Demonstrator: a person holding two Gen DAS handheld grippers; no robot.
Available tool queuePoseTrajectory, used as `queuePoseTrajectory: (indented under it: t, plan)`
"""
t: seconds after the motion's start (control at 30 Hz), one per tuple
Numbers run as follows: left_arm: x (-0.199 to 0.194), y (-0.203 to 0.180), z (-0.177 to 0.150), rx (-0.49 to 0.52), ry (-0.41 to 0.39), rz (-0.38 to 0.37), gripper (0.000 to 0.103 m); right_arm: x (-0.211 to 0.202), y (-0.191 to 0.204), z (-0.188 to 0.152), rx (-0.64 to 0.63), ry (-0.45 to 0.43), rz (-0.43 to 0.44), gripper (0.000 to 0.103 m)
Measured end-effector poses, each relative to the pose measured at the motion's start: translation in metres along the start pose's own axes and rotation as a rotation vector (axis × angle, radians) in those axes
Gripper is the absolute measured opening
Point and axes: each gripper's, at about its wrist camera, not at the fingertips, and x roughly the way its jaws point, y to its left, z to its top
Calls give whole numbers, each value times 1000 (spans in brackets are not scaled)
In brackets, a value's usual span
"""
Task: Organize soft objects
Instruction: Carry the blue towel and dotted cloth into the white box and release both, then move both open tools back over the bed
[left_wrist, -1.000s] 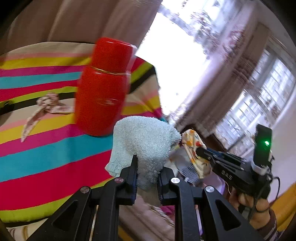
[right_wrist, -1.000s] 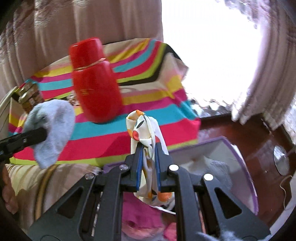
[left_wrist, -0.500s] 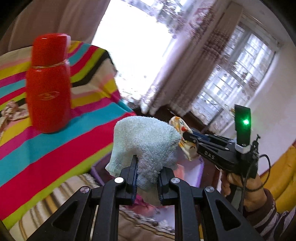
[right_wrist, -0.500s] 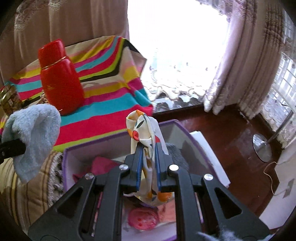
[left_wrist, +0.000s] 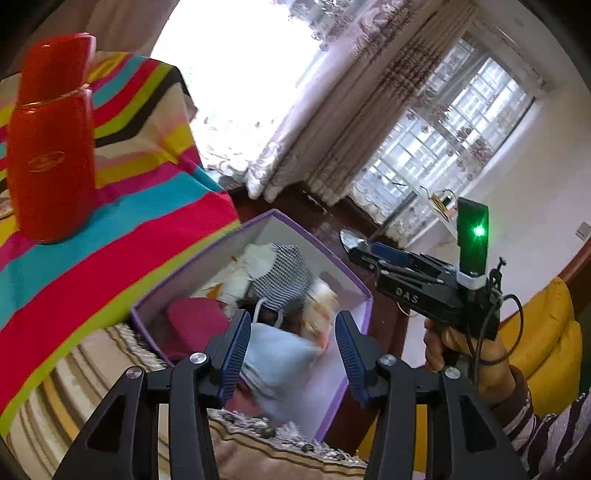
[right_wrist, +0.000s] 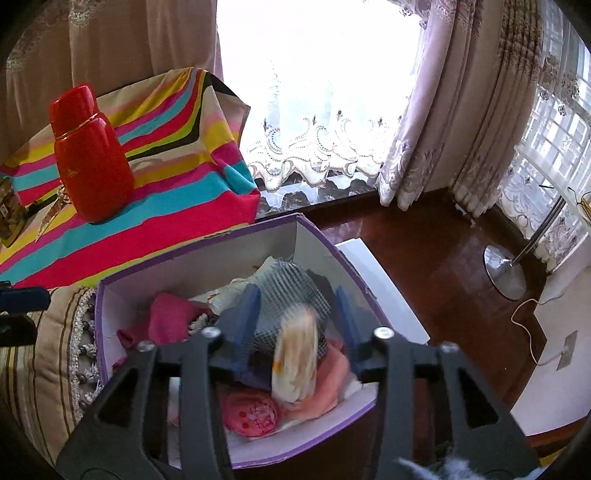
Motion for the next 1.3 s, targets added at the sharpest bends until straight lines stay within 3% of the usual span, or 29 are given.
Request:
queuePoseTrajectory:
  t: [0.43,0.8,1.1,1.3]
  plan:
    - [-51,55,-7,-110,-110,191,49,-6,68,0,-91,-10,132,51]
    - [-122,131,-31,-273,-219,407,49,-14,178,9,-260,-28,310,51]
    - [-178,192,-48,-434,-318,530,49,-10,275,30,-362,-36,420,51]
    - [-207,225,-64,-548,-371,582,49,1,335,48,-420,-49,458,57]
